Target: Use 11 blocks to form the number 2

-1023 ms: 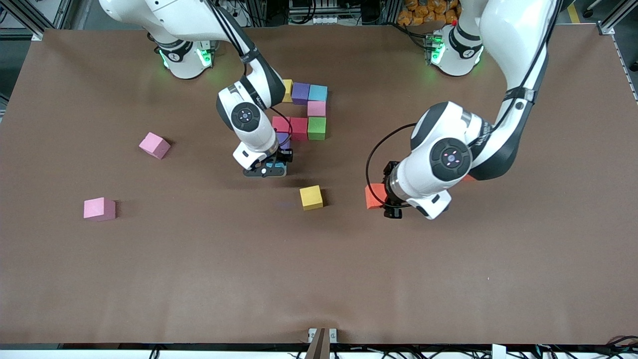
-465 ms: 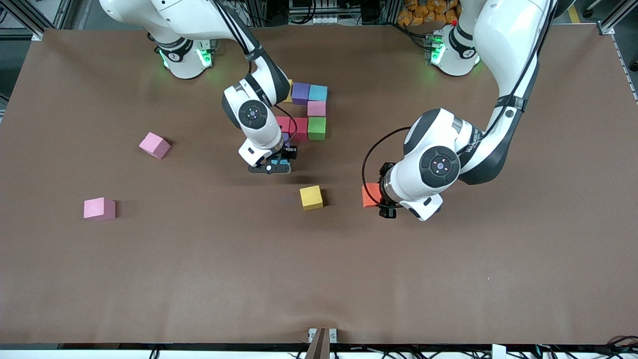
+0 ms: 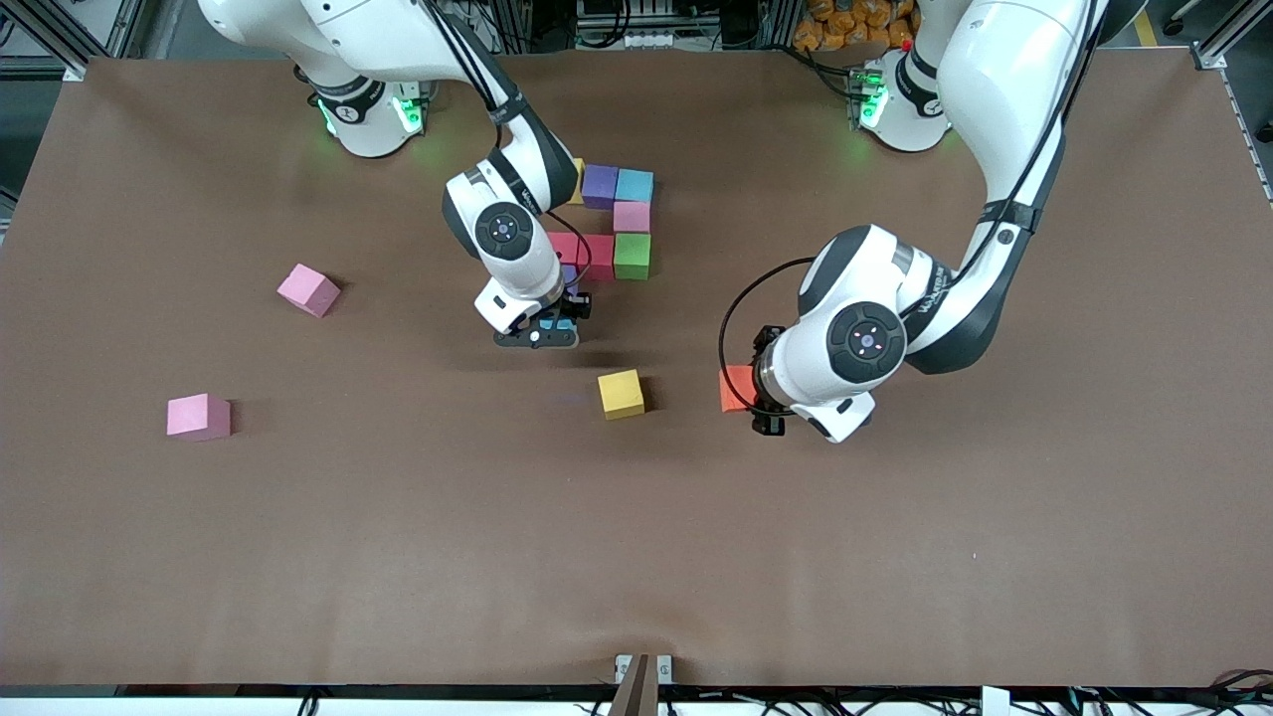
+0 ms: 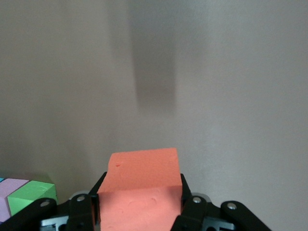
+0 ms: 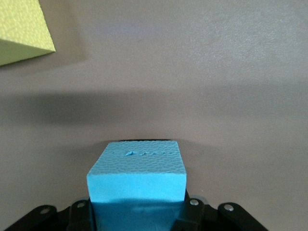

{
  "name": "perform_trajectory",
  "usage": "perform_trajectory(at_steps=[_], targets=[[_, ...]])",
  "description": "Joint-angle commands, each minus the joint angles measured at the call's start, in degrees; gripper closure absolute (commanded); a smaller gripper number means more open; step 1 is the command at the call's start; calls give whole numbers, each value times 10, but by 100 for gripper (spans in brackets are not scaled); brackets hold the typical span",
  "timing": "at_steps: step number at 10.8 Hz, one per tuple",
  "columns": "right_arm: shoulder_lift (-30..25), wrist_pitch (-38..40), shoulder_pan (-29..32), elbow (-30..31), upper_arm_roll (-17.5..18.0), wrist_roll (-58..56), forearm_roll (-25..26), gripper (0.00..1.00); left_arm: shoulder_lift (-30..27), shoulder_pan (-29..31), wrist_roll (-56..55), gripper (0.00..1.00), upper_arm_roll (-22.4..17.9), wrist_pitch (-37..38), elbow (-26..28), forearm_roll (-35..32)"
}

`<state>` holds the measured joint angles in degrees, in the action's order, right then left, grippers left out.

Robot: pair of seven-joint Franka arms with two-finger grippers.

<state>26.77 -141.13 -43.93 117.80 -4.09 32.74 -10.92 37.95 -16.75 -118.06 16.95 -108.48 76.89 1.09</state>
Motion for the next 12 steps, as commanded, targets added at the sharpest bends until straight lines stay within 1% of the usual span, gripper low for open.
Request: perform_trajectory(at_steps=[1, 12], targets=[[7, 3, -8, -7, -7, 0, -9, 68, 8, -15, 0, 100, -2, -3, -5, 15], [8, 3, -10, -4, -7, 4, -9, 66, 12, -23, -7, 100, -2, -10, -5, 15]])
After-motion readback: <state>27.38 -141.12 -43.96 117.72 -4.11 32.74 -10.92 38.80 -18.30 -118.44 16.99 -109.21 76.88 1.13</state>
